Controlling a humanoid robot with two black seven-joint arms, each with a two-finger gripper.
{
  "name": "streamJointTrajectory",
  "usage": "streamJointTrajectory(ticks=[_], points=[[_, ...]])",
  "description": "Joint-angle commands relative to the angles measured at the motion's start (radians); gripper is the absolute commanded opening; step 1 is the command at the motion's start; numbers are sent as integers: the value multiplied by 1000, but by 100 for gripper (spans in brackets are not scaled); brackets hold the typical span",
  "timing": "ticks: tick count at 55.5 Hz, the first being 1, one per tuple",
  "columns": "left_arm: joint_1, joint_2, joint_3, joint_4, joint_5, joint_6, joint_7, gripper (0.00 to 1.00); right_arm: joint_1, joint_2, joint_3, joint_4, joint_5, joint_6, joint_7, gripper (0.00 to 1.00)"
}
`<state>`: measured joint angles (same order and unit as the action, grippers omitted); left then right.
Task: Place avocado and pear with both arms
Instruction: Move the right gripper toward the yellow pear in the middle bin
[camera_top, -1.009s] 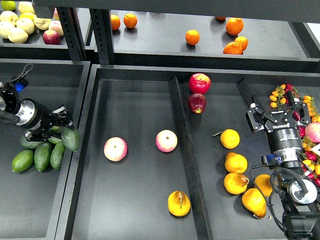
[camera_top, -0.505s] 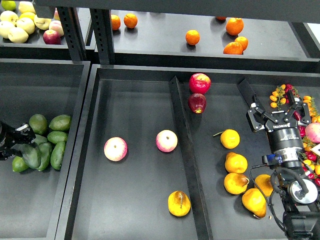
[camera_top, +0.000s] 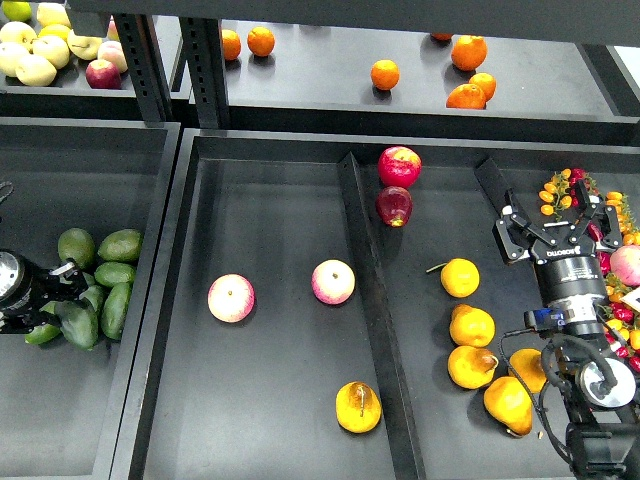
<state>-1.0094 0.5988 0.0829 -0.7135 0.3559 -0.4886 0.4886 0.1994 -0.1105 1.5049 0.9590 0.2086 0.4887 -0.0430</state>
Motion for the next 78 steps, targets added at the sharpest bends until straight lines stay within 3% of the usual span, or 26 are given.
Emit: streamJointTrajectory(ticks=[1,5,17,40,44,54,67,70,78], points=[[0,-1,0,-1,2,0,0,48,0,-1,0,1,0,0,0,100],[0,-1,0,-1,3,0,0,66,0,-1,0,1,0,0,0,100],[-1,9,0,-3,11,0,0,98,0,0,-5,3,0,0,0,100],[-23,30,-11,-4,15,0,0,100,2,-35,-18,-6,-6,0,-1,100],[-29,33,-11,-3,17,0,0,100,2,-64,-28,-6,-5,0,-29,100],[-31,33,-17,-4,18,0,0,100,6,-175,-110,-3,-12,0,-172,100],[-29,27,-66,-4,49,0,0,100,90,-345,-299,41,-66,0,-393,100],[-25,24,-77,-4,49,0,0,100,145,-386,-412,44,-98,0,-416,100],[2,21,-100,-6,49,0,0,100,239,-420,-635,60,-130,0,-420,100]])
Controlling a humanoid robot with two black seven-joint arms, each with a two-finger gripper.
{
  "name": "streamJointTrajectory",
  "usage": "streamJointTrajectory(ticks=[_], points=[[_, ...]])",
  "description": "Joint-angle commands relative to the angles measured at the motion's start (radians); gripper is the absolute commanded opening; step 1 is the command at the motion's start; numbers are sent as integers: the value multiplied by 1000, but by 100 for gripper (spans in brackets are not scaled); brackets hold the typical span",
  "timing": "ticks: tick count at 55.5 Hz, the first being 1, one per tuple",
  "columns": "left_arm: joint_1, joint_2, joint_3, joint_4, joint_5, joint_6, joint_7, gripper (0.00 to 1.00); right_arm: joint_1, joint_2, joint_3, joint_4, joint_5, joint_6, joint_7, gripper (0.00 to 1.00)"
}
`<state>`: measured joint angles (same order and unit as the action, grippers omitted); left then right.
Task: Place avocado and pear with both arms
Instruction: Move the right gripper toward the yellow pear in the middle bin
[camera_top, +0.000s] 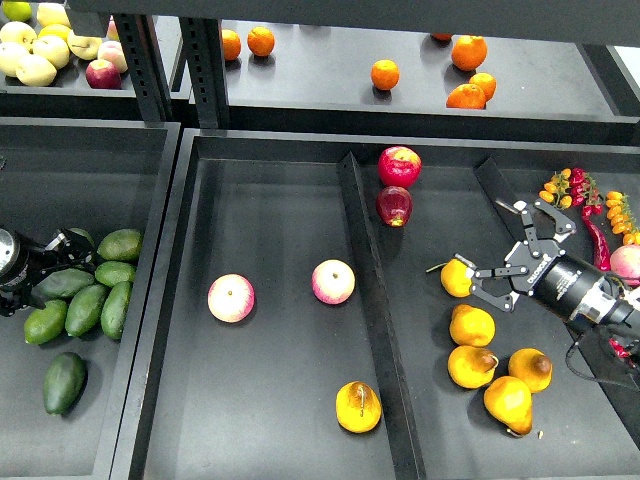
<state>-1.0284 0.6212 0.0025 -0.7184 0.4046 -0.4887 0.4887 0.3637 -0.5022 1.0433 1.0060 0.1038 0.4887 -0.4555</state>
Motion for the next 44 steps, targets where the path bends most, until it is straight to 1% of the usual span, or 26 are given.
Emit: streamJointTrajectory(ticks=[1,4,18,26,32,42,44], points=[[22,-1,-24,-1,0,0,0,100,86,-30,-193,14,-29,0,-9,100],[34,2,-41,-1,-1,0,0,100,121,-35,-279,20,-47,0,-33,100],[50,-3,-68,-12,-3,0,0,100,290,-35,-658,19,-153,0,-33,100],[50,-4,-82,-15,-1,0,0,100,396,-7,-850,2,-207,0,-33,100],[50,-3,-84,-18,-3,0,0,100,428,39,-911,-33,-248,0,-33,100],[51,8,-93,-35,-3,0,0,100,459,120,-922,-119,-375,0,-33,100],[51,9,-95,-42,-1,0,0,100,469,158,-922,-157,-406,0,-33,100]])
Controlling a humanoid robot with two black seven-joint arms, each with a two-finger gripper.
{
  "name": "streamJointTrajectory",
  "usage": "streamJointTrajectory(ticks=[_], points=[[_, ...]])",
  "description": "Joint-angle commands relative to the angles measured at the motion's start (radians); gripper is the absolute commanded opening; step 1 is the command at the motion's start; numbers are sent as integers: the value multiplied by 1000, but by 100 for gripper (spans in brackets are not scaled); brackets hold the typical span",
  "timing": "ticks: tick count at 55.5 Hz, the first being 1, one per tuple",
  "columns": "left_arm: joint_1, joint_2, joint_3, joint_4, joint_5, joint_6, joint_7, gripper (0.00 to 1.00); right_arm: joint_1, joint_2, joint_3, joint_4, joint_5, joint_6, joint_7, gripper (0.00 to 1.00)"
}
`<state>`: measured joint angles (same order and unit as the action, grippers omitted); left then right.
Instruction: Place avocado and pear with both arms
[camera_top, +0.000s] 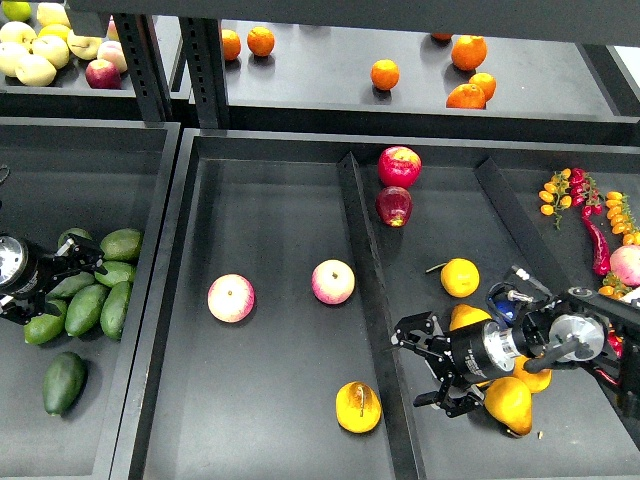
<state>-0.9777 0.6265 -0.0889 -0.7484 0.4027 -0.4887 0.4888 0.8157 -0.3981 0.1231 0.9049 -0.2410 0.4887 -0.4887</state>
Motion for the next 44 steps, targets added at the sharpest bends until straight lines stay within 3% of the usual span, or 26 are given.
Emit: streamJointTrajectory(ticks=[1,24,44], points=[[1,4,-3,-14,-1,0,0,100,19,65,-2,-69,-66,0,0,100],[8,16,-11,-40,-1,0,0,100,45,252,-7,-219,-75,0,0,100],[14,29,-26,-86,1,0,0,100,30,305,-68,-256,-81,0,0,100]])
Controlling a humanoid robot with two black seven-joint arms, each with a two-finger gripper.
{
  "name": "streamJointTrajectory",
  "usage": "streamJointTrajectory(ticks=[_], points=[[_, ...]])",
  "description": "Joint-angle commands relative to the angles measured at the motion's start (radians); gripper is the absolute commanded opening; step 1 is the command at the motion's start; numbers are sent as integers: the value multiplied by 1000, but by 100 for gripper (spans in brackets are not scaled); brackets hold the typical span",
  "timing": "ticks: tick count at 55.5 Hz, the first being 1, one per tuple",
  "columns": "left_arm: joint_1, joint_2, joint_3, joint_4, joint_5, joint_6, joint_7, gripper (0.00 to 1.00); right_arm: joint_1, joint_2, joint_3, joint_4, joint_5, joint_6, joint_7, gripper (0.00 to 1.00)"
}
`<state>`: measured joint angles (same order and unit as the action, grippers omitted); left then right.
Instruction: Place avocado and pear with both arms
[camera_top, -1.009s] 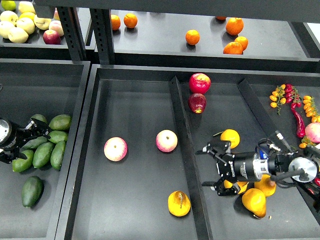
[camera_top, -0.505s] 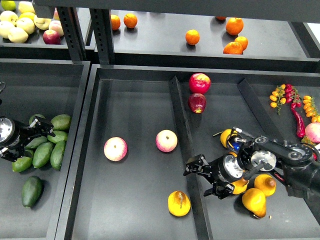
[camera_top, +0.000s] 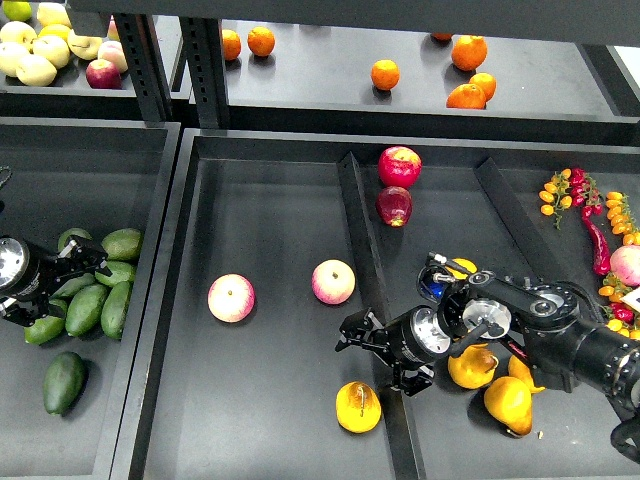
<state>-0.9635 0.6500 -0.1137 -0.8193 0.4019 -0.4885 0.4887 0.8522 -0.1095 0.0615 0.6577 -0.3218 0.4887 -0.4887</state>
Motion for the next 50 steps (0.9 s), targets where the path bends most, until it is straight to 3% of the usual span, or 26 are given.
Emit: streamJointTrajectory(ticks=[1,50], points=[[0,7,-1,-17,0,0,0,100,-7,19,-6,-10,0,0,0,100],[2,8,-3,-27,2,0,0,100,-22,40,-6,-46,-43,0,0,100]])
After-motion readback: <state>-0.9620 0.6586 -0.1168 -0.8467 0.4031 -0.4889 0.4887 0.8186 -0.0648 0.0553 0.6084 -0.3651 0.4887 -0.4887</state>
